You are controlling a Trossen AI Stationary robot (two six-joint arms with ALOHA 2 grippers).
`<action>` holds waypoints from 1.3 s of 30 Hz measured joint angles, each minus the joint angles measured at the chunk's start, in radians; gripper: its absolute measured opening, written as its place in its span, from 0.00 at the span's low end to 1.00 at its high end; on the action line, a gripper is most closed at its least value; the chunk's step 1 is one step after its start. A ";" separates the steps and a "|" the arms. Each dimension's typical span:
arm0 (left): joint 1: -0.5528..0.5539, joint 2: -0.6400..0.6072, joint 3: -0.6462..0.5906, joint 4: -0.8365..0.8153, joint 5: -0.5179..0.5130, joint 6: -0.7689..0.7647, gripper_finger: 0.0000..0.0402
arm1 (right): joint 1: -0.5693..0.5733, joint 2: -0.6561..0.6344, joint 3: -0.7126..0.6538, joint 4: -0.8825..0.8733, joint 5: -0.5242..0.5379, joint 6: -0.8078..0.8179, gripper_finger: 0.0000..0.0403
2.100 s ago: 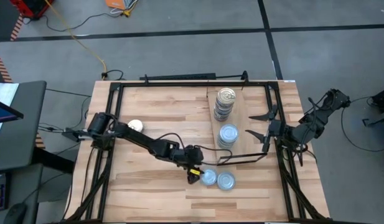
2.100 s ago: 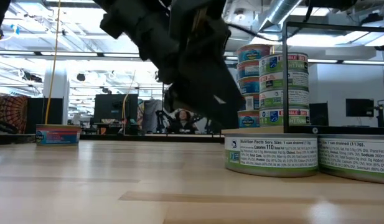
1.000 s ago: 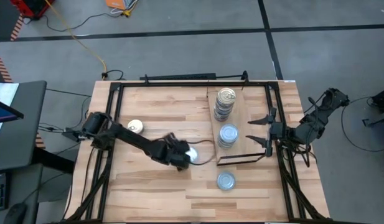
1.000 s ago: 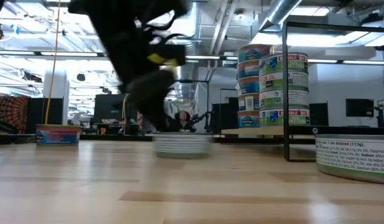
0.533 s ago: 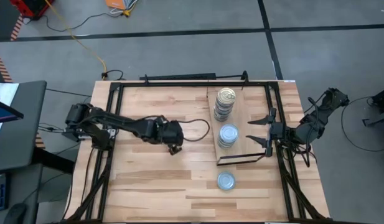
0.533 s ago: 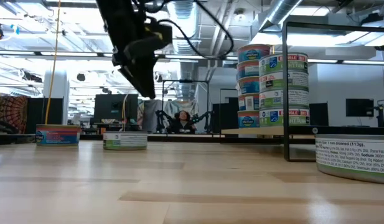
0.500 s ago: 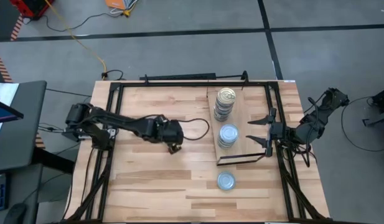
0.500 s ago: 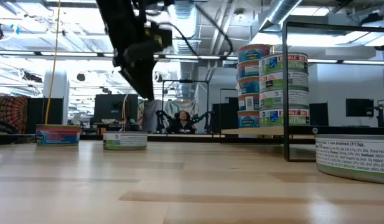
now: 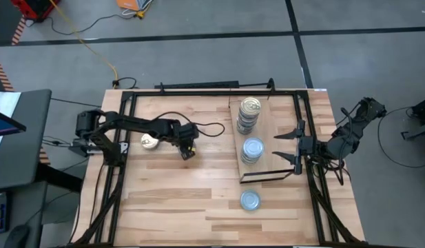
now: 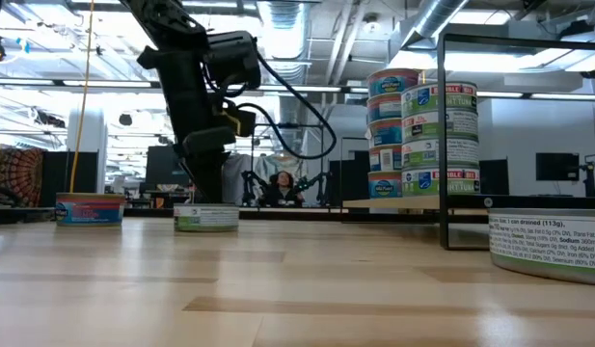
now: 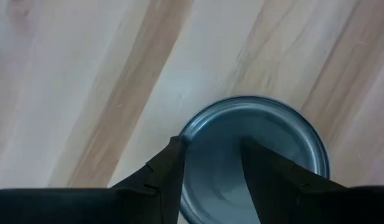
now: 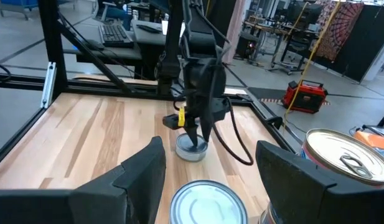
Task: Stack canned seafood by type on shelf
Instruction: Stack the green tuna can on top of the other green tuna can on the shelf
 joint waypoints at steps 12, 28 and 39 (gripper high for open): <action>0.048 -0.085 -0.003 0.009 0.074 0.040 0.30 | 0.000 0.000 0.000 -0.025 0.000 0.005 0.69; -0.210 -0.174 -0.002 -0.008 -0.104 0.116 0.30 | -0.001 0.000 0.000 -0.021 0.005 0.009 0.69; -0.344 -0.156 -0.001 -0.104 -0.229 0.003 0.38 | -0.001 0.000 0.000 -0.027 0.005 0.016 0.69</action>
